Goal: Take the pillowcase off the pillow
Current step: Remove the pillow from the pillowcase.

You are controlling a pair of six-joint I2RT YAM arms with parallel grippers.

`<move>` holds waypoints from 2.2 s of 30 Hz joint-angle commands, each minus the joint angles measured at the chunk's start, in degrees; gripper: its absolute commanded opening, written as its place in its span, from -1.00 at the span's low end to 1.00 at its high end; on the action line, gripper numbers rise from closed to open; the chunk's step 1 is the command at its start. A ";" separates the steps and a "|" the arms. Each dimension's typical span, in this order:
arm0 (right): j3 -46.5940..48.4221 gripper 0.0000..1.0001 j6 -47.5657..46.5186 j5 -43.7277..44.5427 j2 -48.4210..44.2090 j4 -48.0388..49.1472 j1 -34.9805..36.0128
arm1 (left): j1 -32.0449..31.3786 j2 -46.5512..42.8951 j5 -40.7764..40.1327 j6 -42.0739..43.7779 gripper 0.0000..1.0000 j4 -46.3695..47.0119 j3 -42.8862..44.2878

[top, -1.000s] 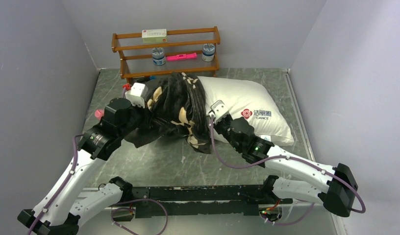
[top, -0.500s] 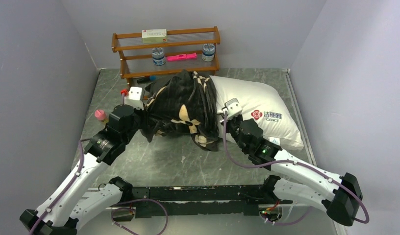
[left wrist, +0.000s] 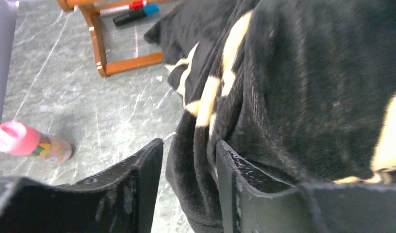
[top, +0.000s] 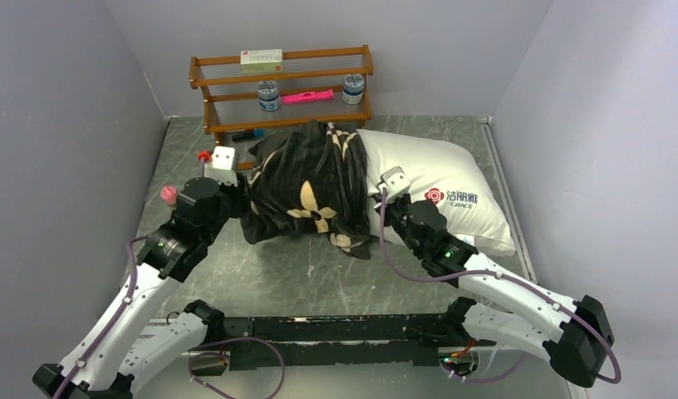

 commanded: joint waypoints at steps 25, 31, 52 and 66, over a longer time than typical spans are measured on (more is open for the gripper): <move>3.75 -1.00 1.52 -1.37 4.77 5.00 -2.02 | -17.48 11.94 9.65 -13.73 0.23 -0.53 12.72; 3.63 -1.00 1.59 -1.49 5.11 5.31 -2.07 | -26.20 17.00 -5.54 -12.56 0.31 -1.78 14.88; 2.89 -1.00 1.03 -0.67 4.20 4.90 -2.16 | -29.54 26.41 -22.61 -7.73 -0.51 12.08 4.30; 1.34 -1.00 1.35 13.47 -3.58 6.59 -2.15 | -22.70 16.31 -32.91 -1.33 -0.90 1.96 4.47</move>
